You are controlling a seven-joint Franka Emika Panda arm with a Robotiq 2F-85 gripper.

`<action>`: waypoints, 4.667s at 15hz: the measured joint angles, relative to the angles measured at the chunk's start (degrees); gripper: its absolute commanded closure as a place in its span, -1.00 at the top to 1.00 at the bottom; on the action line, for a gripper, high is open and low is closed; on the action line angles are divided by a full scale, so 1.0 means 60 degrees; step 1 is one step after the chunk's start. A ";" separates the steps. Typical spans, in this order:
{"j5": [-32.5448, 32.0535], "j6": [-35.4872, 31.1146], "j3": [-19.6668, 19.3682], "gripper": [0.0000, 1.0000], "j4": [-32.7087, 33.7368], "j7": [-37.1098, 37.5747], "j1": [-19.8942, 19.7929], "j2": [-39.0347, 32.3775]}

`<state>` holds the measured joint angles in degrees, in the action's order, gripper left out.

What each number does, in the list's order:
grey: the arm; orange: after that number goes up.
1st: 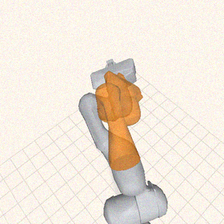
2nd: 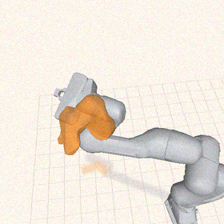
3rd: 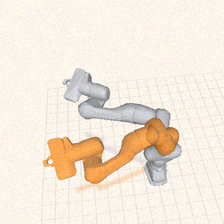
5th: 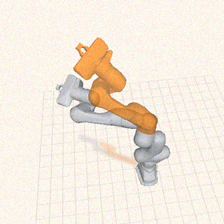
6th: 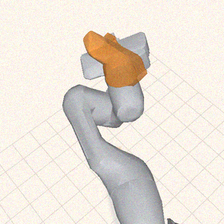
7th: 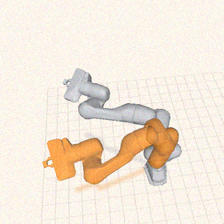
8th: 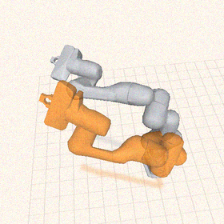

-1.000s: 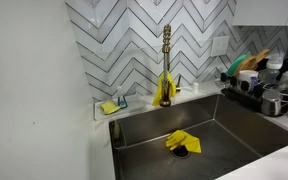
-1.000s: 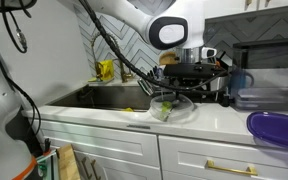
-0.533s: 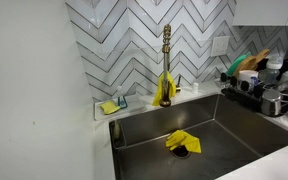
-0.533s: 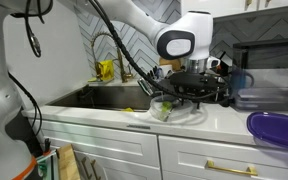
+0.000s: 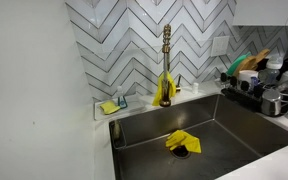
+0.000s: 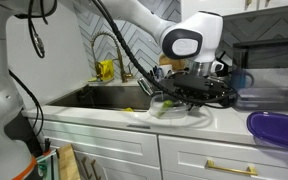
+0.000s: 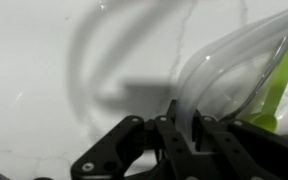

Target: Pick up the green measuring spoon and put it in the clear lunch box, pick up the silver spoon and put it in the clear lunch box, pick up the clear lunch box and put it in the sink

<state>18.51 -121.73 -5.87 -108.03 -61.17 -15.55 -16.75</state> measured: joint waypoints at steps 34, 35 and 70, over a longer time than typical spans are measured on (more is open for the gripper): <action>-0.2636 0.1331 -0.0063 -0.97 -0.1250 -0.0743 0.0589 0.2161; -0.2633 0.1394 -0.0047 -0.97 -0.1306 -0.0746 0.0669 0.2236; 0.0619 -0.1643 0.2420 -0.87 -0.4123 0.3675 0.4966 0.4188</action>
<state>22.22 -131.59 8.65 -132.77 -39.11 14.25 8.38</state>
